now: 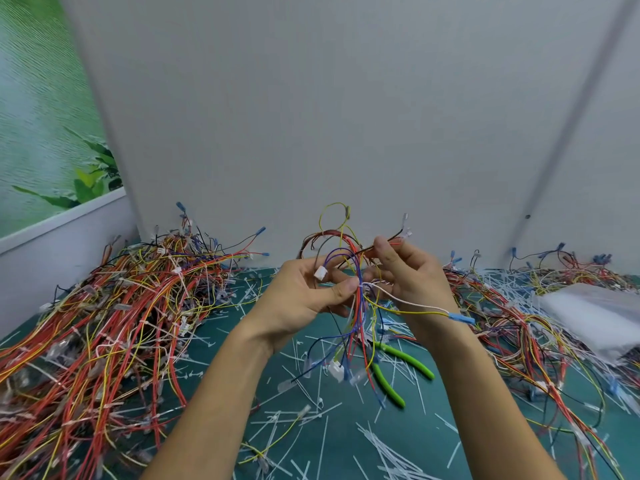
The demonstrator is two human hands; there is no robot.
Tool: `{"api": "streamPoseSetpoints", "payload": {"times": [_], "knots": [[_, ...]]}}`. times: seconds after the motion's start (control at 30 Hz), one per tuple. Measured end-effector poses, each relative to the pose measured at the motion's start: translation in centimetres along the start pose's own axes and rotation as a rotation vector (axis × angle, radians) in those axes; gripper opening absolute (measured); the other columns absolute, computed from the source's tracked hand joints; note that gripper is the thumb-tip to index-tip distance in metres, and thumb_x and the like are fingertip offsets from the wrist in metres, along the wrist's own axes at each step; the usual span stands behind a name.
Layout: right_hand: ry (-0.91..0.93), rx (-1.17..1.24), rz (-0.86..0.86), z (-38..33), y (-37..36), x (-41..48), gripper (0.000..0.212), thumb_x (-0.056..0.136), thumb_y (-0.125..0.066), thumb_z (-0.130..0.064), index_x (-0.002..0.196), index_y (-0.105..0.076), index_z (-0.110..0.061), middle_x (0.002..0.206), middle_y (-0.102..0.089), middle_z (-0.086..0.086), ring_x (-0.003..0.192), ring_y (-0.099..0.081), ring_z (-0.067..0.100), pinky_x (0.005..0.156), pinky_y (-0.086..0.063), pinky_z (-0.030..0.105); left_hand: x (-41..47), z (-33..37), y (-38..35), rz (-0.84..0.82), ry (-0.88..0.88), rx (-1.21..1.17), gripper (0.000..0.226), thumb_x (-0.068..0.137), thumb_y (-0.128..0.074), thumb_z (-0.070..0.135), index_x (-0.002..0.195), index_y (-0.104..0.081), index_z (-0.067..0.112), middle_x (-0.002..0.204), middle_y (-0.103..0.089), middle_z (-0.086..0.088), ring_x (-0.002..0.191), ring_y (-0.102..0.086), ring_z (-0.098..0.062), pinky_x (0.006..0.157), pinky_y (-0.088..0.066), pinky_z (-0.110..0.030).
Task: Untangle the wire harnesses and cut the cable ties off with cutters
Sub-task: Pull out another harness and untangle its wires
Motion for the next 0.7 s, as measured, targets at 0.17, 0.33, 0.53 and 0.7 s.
{"api": "streamPoseSetpoints", "payload": {"times": [0.17,0.33,0.53,0.7], "knots": [[0.004,-0.256,-0.131,-0.7,-0.1,-0.6,0.043,0.073,-0.082,-0.062,0.093,-0.081,-0.025,0.091,-0.078,-0.001,0.073,-0.069,0.009,0.065,-0.055,0.023,0.2,0.4,-0.2,0.054,-0.103,0.178,0.041,0.088,-0.07,-0.003,0.124,-0.068,0.015,0.079,-0.066,-0.002,0.07,-0.059,-0.013,0.065,-0.052,-0.022],[0.115,-0.27,-0.232,-0.8,-0.6,-1.0,0.019,0.086,-0.081,-0.016,0.105,-0.08,-0.015,0.102,-0.08,0.006,0.098,-0.076,0.017,0.082,-0.056,0.021,0.0,0.8,-0.6,0.076,-0.201,0.382,0.05,0.09,-0.07,-0.004,0.128,-0.066,0.028,0.108,-0.076,0.013,0.099,-0.07,-0.004,0.089,-0.054,-0.024],[0.291,-0.212,-0.225,-1.7,-0.8,-1.1,0.025,0.083,-0.079,-0.007,0.102,-0.083,-0.022,0.106,-0.079,-0.001,0.102,-0.074,0.012,0.088,-0.055,0.019,-0.9,2.9,0.2,-0.017,-0.317,0.453,0.029,0.092,-0.063,0.024,0.118,-0.075,0.026,0.116,-0.075,0.006,0.113,-0.066,-0.013,0.092,-0.054,-0.034],[0.447,-0.533,-0.174,-1.7,-0.4,-0.6,0.025,0.086,-0.079,-0.006,0.109,-0.081,-0.015,0.107,-0.079,-0.006,0.1,-0.074,0.013,0.087,-0.057,0.025,-1.1,3.6,0.8,0.141,-0.373,0.386,0.029,0.095,-0.068,0.037,0.067,-0.075,0.036,0.082,-0.075,0.009,0.09,-0.068,-0.023,0.073,-0.05,-0.031]]}}
Point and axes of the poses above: each hand's wrist, its own x-axis towards the middle knuckle, its own y-axis out of the back of the hand, z = x × y, the point moved 5 cm from there along x, towards the middle knuckle
